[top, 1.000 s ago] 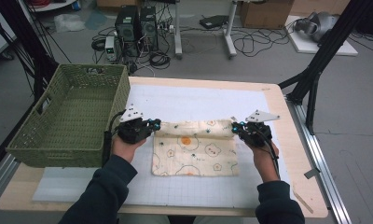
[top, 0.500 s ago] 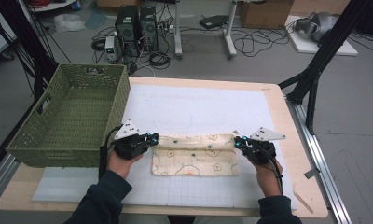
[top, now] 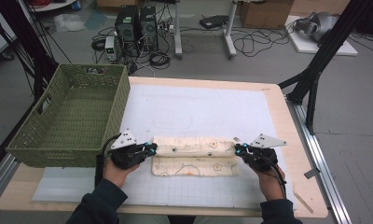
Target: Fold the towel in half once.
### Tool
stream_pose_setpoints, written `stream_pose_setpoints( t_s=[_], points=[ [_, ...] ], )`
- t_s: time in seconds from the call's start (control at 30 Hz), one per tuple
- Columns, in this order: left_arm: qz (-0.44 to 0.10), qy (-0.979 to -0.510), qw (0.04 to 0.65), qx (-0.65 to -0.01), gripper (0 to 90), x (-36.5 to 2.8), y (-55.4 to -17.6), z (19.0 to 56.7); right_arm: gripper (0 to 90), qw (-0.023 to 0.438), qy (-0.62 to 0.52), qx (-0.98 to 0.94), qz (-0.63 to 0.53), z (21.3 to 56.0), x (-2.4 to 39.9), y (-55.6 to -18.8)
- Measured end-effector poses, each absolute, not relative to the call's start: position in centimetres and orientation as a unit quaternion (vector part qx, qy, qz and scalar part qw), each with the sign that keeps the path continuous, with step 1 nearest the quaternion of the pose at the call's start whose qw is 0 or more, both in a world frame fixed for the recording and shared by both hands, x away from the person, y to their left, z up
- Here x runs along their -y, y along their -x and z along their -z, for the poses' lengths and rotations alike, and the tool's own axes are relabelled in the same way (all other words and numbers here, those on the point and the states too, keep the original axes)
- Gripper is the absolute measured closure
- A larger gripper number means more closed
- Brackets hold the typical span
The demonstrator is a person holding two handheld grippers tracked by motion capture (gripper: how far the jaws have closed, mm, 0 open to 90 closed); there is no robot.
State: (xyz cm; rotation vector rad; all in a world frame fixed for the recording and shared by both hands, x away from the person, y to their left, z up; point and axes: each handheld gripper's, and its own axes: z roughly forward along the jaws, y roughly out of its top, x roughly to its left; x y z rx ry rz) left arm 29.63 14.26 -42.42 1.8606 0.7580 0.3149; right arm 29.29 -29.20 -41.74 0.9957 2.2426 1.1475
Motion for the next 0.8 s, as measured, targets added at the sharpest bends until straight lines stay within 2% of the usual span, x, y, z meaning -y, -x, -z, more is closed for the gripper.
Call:
stream_pose_setpoints(
  t_s=[0.37,0.43,0.47,0.5,0.53,0.57,0.67,0.8],
  points=[
    [-0.110,-0.787,0.523,-0.309,85.6,-14.0,-28.5,43.0,84.3,0.195,-0.356,-0.826,-0.392,42.5,29.1,-28.4],
    [-0.103,-0.786,0.524,-0.313,84.4,-14.2,-28.5,43.2,80.5,0.198,-0.357,-0.823,-0.394,42.3,29.2,-28.3],
    [-0.097,-0.779,0.529,-0.324,79.8,-14.3,-28.5,43.3,74.6,0.198,-0.358,-0.821,-0.398,42.2,29.3,-28.3],
    [-0.094,-0.771,0.533,-0.335,66.0,-14.4,-28.6,43.3,67.3,0.202,-0.364,-0.816,-0.401,42.1,29.5,-28.2],
    [-0.094,-0.768,0.535,-0.340,58.3,-14.5,-28.7,43.3,64.0,0.206,-0.368,-0.812,-0.403,42.0,29.7,-28.2],
    [-0.096,-0.759,0.542,-0.348,54.6,-14.8,-28.9,43.1,60.8,0.207,-0.369,-0.810,-0.405,42.0,29.9,-28.1],
    [-0.112,-0.745,0.554,-0.355,49.6,-15.3,-29.1,42.6,56.9,0.226,-0.387,-0.789,-0.421,41.3,31.0,-27.9],
    [-0.124,-0.738,0.555,-0.363,49.6,-15.6,-29.6,42.4,56.7,0.233,-0.404,-0.772,-0.432,40.9,32.1,-27.9]
  ],
)
